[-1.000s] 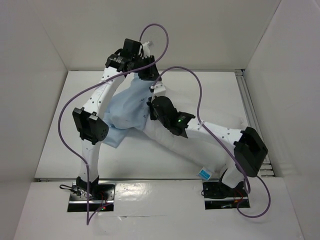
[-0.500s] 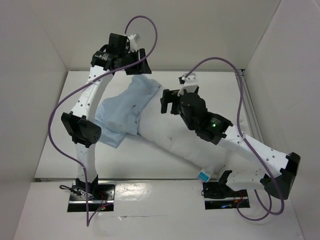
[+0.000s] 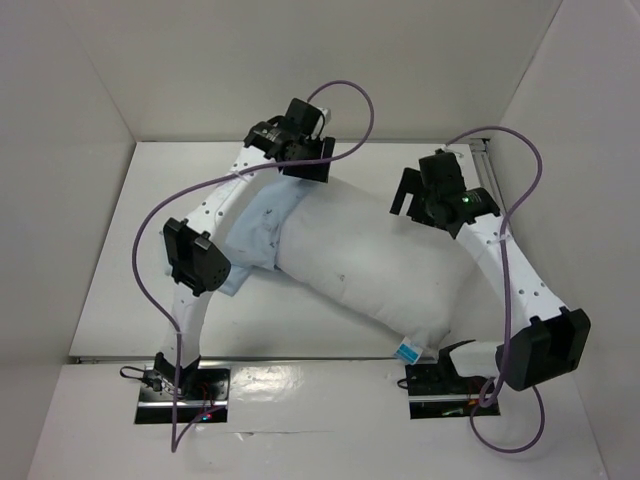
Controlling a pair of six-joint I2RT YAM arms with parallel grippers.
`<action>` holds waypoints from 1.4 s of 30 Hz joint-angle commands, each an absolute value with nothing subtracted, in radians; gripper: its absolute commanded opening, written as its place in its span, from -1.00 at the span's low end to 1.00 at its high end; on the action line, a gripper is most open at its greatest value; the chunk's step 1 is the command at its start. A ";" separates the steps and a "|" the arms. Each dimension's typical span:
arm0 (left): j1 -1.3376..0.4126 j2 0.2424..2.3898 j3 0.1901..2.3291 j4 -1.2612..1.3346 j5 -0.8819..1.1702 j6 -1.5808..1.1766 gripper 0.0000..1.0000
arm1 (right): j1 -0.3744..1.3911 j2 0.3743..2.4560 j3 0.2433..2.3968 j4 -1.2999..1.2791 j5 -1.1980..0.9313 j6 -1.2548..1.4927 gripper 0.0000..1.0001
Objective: Put the pillow into the pillowcase
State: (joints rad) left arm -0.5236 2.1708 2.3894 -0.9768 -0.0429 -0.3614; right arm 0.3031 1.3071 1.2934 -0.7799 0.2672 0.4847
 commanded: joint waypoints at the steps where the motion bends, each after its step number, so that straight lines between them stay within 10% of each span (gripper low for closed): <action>1: -0.514 2.143 2.384 -0.997 -0.187 -0.319 0.44 | 0.253 1.246 1.256 -0.905 0.135 0.560 0.98; 15: -0.523 2.180 2.362 -1.032 -0.287 -0.288 0.47 | 0.048 1.155 1.247 -1.100 0.091 0.607 1.00; 24: -0.523 2.180 2.384 -1.020 -0.244 -0.288 0.04 | -0.029 1.111 1.157 -1.121 0.087 0.631 1.00; 42: -0.523 2.091 2.365 -1.011 -0.127 -0.307 0.46 | -0.080 1.100 1.187 -1.141 0.054 0.588 1.00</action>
State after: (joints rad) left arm -0.5213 2.1506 2.3619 -1.0180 -0.1440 -0.3138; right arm -0.0719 1.1233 1.1557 -1.1023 0.0628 0.6067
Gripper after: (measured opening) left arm 0.730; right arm 0.997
